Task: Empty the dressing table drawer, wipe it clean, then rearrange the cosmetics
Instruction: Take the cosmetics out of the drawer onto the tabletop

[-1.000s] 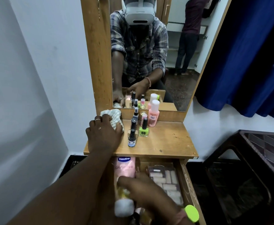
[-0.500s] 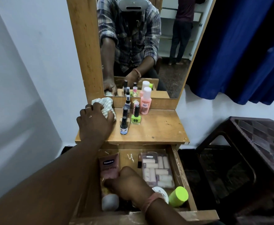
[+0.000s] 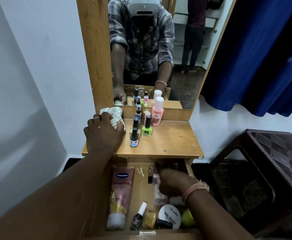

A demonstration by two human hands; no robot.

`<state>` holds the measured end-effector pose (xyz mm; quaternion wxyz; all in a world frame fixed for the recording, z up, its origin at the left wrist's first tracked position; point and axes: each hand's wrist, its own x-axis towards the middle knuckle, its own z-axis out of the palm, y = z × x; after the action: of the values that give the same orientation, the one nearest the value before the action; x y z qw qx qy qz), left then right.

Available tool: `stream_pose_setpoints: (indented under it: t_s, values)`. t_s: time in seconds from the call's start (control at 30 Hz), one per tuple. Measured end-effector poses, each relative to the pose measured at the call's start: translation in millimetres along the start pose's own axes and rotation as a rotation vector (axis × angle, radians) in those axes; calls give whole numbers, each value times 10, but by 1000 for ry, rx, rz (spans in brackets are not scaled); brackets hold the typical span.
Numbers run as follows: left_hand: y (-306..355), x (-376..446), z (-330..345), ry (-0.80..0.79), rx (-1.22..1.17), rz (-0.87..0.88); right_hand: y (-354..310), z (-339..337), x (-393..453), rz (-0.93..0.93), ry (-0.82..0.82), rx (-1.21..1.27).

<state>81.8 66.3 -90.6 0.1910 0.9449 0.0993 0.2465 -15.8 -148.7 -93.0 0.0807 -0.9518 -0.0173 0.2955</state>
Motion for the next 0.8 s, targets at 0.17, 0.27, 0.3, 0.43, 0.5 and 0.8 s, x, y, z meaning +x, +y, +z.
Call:
stream_pose_setpoints:
  t_s: [0.17, 0.27, 0.3, 0.43, 0.5, 0.8]
  values:
    - [5, 0, -11, -9, 1, -6, 164, -55, 143, -13, -86, -60]
    - [13, -2, -22, -16, 2, -12, 248, 11, 229, -62, -12, -16]
    - [14, -5, -22, -16, 3, -10, 245, -1, 221, -87, -4, 4]
    - [9, -9, -24, -14, 4, -9, 164, -84, 11, -190, 208, -131]
    - [11, -11, -25, -14, -4, -8, 173, -53, -98, -215, 303, -183]
    - [26, -14, -32, -2, -4, -11, 280, -320, -443, -311, 492, 243]
